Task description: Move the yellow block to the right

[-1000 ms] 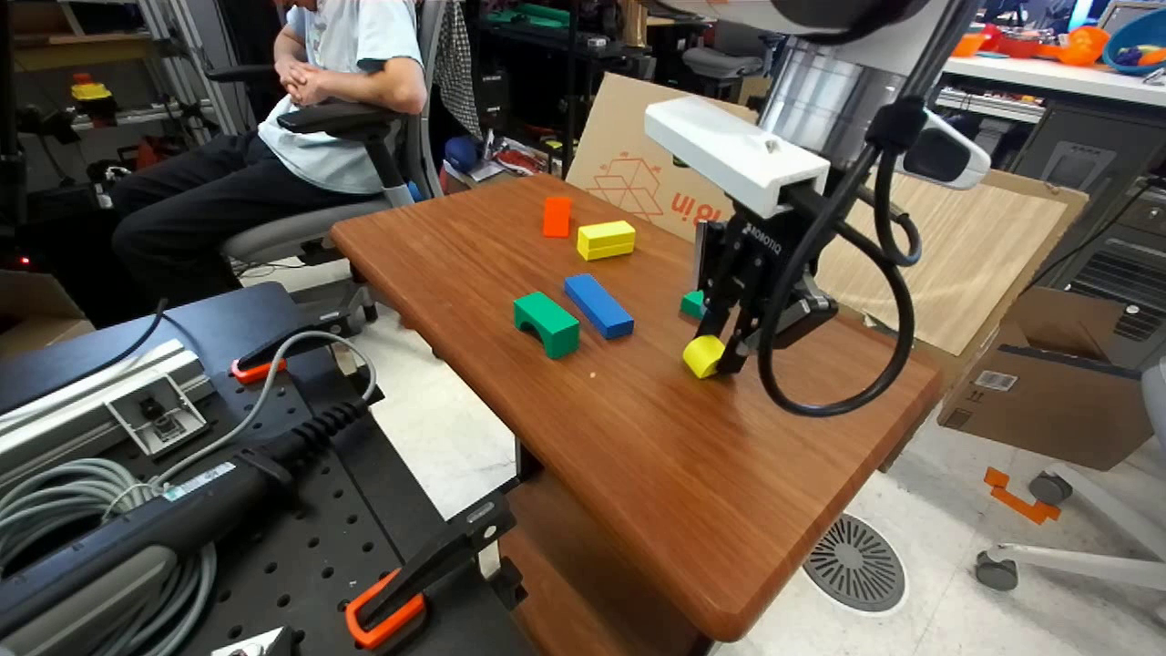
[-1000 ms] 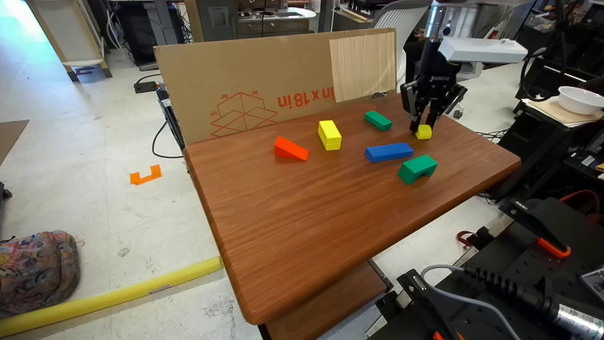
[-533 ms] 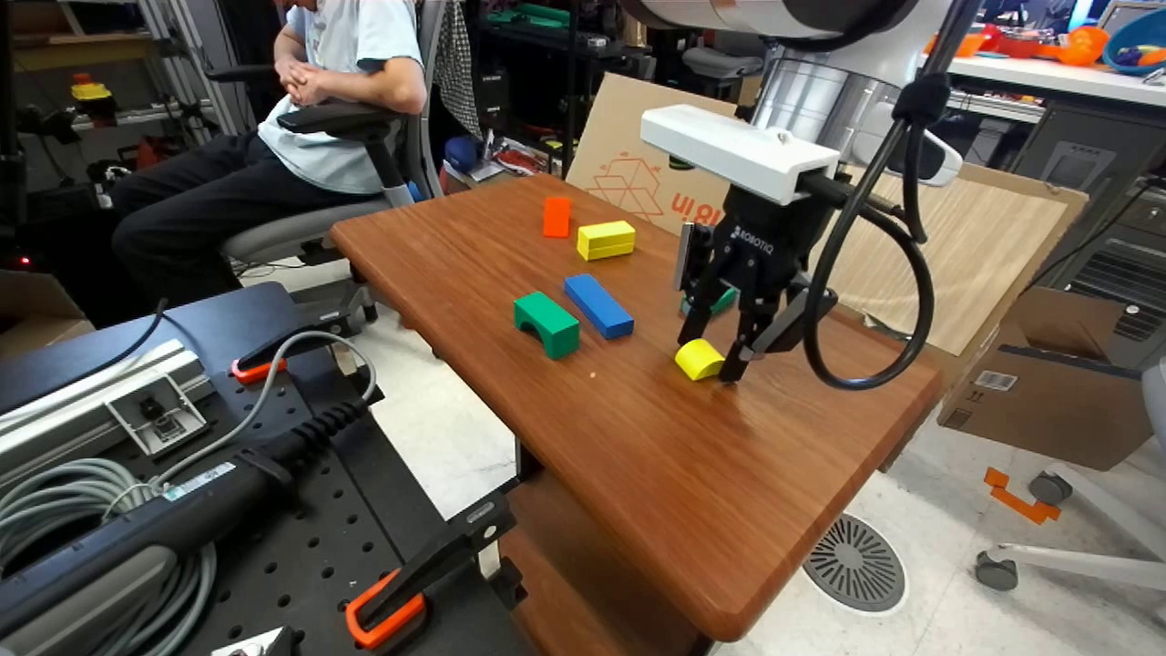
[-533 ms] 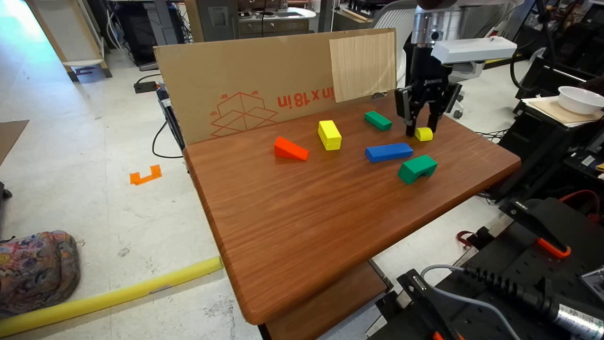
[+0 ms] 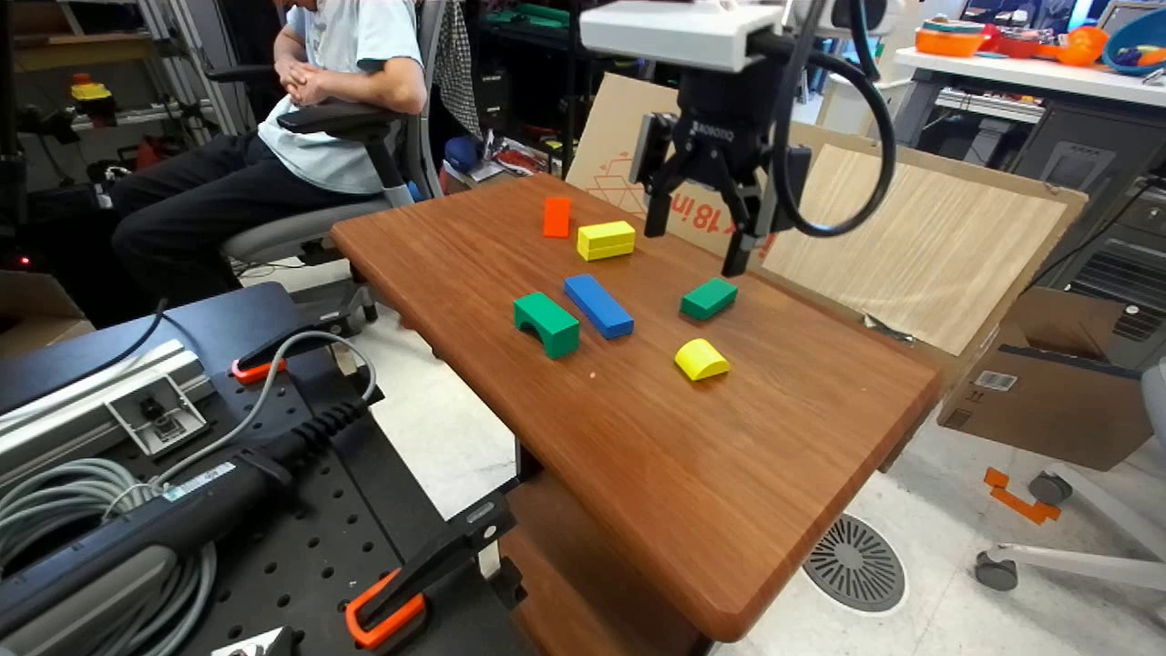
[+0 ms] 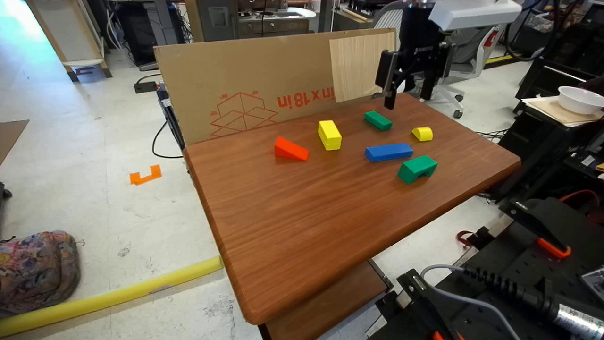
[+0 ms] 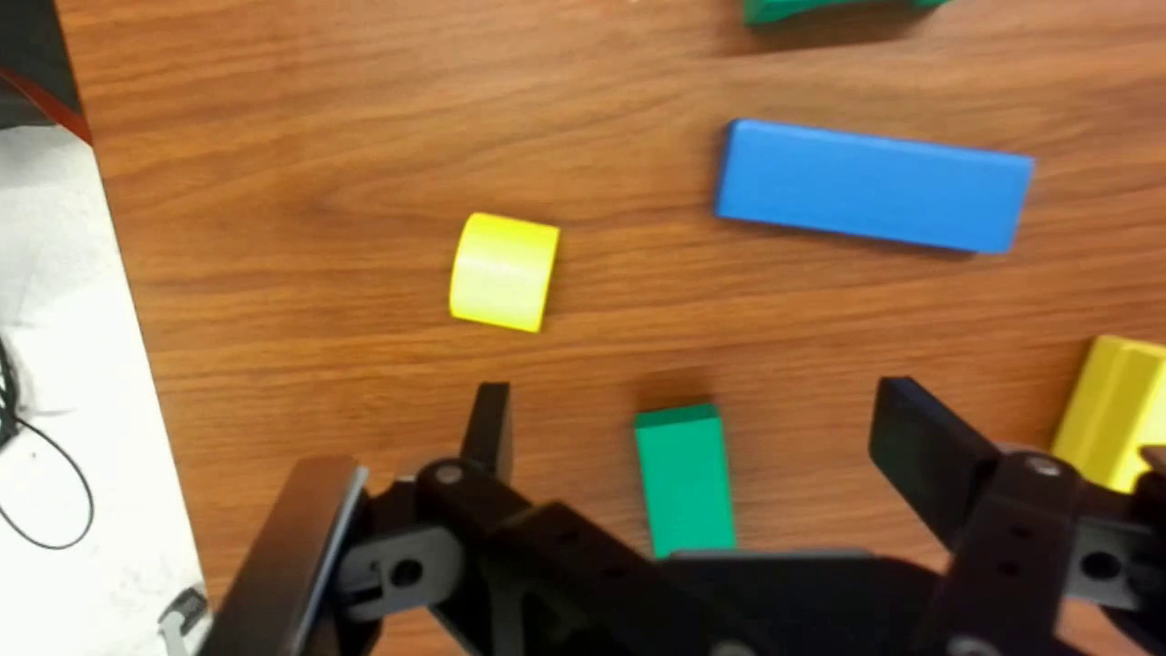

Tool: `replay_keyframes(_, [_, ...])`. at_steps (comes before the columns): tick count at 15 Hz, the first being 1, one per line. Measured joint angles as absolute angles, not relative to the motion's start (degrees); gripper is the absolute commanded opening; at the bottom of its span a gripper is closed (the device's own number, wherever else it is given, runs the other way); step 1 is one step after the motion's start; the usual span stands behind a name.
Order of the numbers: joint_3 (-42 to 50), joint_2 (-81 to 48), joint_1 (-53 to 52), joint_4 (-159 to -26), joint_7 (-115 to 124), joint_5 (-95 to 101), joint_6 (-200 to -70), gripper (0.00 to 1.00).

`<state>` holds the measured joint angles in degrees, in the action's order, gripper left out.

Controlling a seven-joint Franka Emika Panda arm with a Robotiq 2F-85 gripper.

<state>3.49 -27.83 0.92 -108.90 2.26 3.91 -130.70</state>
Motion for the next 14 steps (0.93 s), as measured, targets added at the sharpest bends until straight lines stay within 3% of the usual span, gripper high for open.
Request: replay_keyframes(14, [-6.5, 0.7, -5.4, -136.0, 4.4, -1.0, -128.3, 1.00])
